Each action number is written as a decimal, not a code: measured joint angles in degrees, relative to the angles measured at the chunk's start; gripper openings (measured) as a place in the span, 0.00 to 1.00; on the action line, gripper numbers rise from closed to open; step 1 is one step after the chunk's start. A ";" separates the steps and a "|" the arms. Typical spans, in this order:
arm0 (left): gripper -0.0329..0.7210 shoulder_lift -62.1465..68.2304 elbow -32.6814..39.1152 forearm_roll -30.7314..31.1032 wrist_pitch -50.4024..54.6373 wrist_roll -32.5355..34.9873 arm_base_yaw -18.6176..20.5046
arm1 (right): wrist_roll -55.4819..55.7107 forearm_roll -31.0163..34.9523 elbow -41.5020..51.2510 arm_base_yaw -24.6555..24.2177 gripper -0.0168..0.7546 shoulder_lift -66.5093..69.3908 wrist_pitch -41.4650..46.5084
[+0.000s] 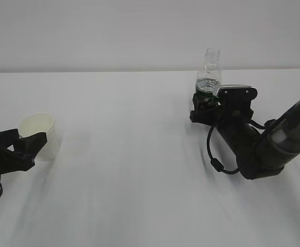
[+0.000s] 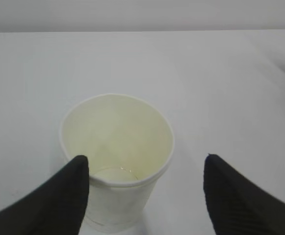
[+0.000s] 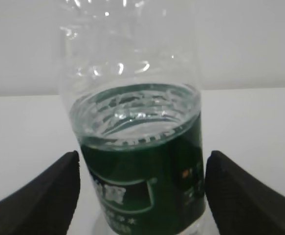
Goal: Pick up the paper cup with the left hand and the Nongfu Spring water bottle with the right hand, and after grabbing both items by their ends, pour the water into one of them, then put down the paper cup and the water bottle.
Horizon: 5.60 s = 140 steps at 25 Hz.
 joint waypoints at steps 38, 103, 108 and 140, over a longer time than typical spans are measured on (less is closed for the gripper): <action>0.74 0.00 0.00 0.00 0.00 0.00 0.00 | -5.65 -0.14 3.35 0.00 0.79 -2.26 -0.02; 0.74 0.00 0.00 0.00 -0.04 0.04 0.00 | -7.92 -5.85 2.32 -2.63 0.79 -6.26 4.95; 0.74 0.00 0.00 0.00 -0.04 0.04 0.00 | -7.88 -5.85 2.32 -2.63 0.73 -6.26 1.64; 0.70 0.00 0.00 0.00 -0.04 0.04 0.00 | -1.68 -5.65 -1.60 -2.63 0.89 -3.85 11.70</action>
